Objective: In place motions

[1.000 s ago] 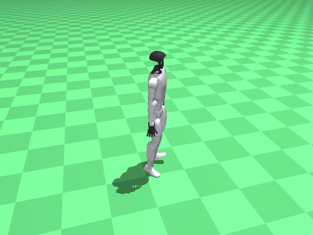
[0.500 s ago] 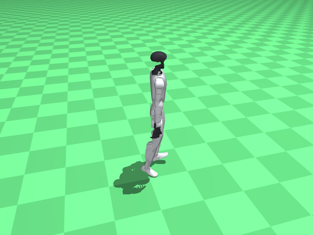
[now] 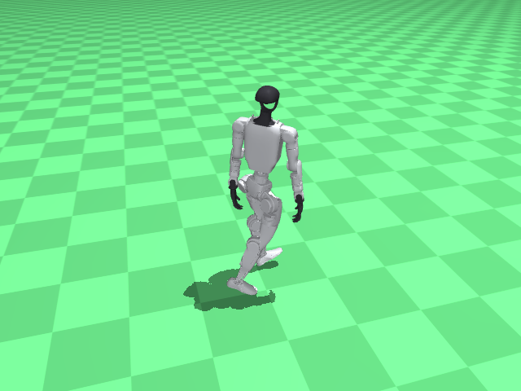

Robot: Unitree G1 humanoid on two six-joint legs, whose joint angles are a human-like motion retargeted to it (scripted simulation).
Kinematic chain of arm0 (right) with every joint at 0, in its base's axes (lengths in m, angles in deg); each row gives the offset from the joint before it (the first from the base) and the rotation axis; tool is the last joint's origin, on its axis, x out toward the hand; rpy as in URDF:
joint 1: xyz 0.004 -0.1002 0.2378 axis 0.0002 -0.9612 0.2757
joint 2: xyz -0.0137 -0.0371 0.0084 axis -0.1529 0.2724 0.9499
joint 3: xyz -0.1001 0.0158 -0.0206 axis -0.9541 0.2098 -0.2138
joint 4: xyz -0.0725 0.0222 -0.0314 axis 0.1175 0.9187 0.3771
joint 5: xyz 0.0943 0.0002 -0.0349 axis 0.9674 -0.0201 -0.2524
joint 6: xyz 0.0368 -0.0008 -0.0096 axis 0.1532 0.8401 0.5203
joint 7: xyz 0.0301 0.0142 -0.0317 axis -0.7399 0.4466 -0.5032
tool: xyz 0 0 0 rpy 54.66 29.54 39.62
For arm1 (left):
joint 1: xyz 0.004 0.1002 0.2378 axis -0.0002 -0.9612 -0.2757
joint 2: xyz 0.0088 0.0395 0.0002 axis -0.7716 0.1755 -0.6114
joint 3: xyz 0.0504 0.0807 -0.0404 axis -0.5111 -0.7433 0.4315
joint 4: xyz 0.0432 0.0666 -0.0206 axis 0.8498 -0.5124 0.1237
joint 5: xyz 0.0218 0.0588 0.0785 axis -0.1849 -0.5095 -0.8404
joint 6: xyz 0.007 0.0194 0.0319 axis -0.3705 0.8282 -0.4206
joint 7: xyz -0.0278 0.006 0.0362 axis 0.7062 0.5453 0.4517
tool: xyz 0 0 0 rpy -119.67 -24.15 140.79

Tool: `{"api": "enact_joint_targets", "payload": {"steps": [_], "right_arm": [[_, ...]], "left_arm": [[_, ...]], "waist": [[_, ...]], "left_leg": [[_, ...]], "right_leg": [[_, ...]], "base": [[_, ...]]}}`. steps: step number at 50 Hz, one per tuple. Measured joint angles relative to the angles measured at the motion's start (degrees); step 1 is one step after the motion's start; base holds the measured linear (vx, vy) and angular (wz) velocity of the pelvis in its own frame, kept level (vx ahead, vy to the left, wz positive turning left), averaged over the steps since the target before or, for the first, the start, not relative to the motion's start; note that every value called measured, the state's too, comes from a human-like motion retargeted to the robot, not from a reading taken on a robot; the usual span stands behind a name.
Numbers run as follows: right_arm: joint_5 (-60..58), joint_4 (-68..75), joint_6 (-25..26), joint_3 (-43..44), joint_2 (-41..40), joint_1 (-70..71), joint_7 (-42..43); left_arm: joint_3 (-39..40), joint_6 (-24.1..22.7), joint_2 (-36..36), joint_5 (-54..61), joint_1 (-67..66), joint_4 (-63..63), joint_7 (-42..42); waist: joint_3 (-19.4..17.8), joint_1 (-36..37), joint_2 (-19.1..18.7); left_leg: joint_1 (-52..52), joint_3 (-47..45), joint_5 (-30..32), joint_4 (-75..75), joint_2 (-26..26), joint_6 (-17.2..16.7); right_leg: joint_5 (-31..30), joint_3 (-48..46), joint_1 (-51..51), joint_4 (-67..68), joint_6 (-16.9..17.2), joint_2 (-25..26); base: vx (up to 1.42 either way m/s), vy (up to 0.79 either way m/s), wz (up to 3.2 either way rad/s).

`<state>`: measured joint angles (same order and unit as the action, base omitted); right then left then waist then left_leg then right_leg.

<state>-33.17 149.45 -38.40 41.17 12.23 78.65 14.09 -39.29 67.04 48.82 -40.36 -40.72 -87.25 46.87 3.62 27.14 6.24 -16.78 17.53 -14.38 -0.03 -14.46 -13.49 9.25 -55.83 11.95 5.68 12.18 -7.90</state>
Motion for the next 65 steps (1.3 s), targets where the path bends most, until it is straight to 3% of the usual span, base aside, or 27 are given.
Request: {"api": "enact_joint_targets", "payload": {"steps": [9, 18, 23, 34, 44, 50, 57, 65], "right_arm": [[-1.06, -3.59, -0.33, 2.25, -0.15, 3.52, -0.04], [-4.4, -10.08, -2.09, -2.37, -2.06, 7.59, -2.58], [-8.65, -13.14, -3.09, -5.9, -2.98, 7.37, -3.54], [-9.32, -7.39, -1.63, -8.41, -4.09, 5.39, -4.42], [-6.0, -4.84, -0.93, -8.56, -1.27, 7.39, -3.22], [-2.37, -4.43, -0.59, -6.77, -0.87, 6.69, -3.07], [0.5, -1.86, -0.12, -5.02, -0.93, 6.29, -2.07], [-1.02, 0.41, 0.8, -4.55, -1.12, 5.11, -2.16]], "left_arm": [[1.57, -0.15, 2.62, 2.09, -0.55, -3.26, -0.47], [1.75, 0.91, 6.18, 4.6, -2.94, -3.81, -0.1], [0.69, 0.32, 5.4, 4.15, -1.33, -3.81, 0.63], [-1.01, 0.28, -0.65, 3.73, 0.07, -3.81, 0.91], [-0.96, 1.17, -4.04, 1.77, -2.65, -3.54, 1.67], [-0.72, 1.15, -5.71, 2.2, -1.49, 0.38, 1.58], [-0.73, 0.92, -7.45, 5.0, 5.17, 6.62, 0.87], [-2.6, -0.97, -6.36, 4.24, 7.87, 9.83, 1.03]], "waist": [[-4.78, 12.95, 0.75], [-4.31, 13.06, 0.61], [-2.99, 9.79, 1.1], [1.81, -2.18, 1.2], [7.34, -19.05, -6.71], [6.54, -24.87, -9.03], [2.97, -27.78, -8.14], [2.56, -29.78, -7.2]], "left_leg": [[2.33, 3.45, 2.1, 0.58, -3.81, -1.51], [2.09, 4.81, 3.23, 0.87, -3.71, -1.51], [1.78, 4.56, 2.55, 0.69, -2.81, 0.31], [3.94, -0.44, -3.97, -1.15, -0.58, 9.55], [7.42, -11.33, -9.94, -0.39, 6.08, 14.33], [10.53, -17.14, -12.62, -0.03, 8.29, 15.52], [13.44, -22.79, -13.67, 1.09, 9.78, 15.81], [14.22, -26.74, -14.56, 1.89, 10.69, 15.05]], "right_leg": [[0.56, -4.68, 3.89, 1.16, 1.97, 0.12], [0.61, -5.5, 3.52, 0.18, 1.71, 1.5], [0.27, -4.04, 1.91, -0.28, 0.86, 1.58], [-2.0, 7.21, -2.3, -1.56, -1.89, -1.24], [-5.73, 20.57, -7.83, -2.97, -4.19, -0.12], [-7.97, 26.86, -10.28, -2.27, -5.32, 0.06], [-10.39, 30.29, -12.01, -1.61, -6.09, 0.19], [-12.18, 32.97, -14.53, -2.25, -6.48, 0.34]], "base": [[-0.15, -0.19, 0.83], [-0.01, -0.04, 0.18], [0.07, 0.07, -0.43], [0.28, 0.2, -1.34], [0.39, 0.14, -1.81], [0.27, 0.01, -1.47], [0.04, -0.06, -0.86], [0.02, -0.08, -0.45]]}}
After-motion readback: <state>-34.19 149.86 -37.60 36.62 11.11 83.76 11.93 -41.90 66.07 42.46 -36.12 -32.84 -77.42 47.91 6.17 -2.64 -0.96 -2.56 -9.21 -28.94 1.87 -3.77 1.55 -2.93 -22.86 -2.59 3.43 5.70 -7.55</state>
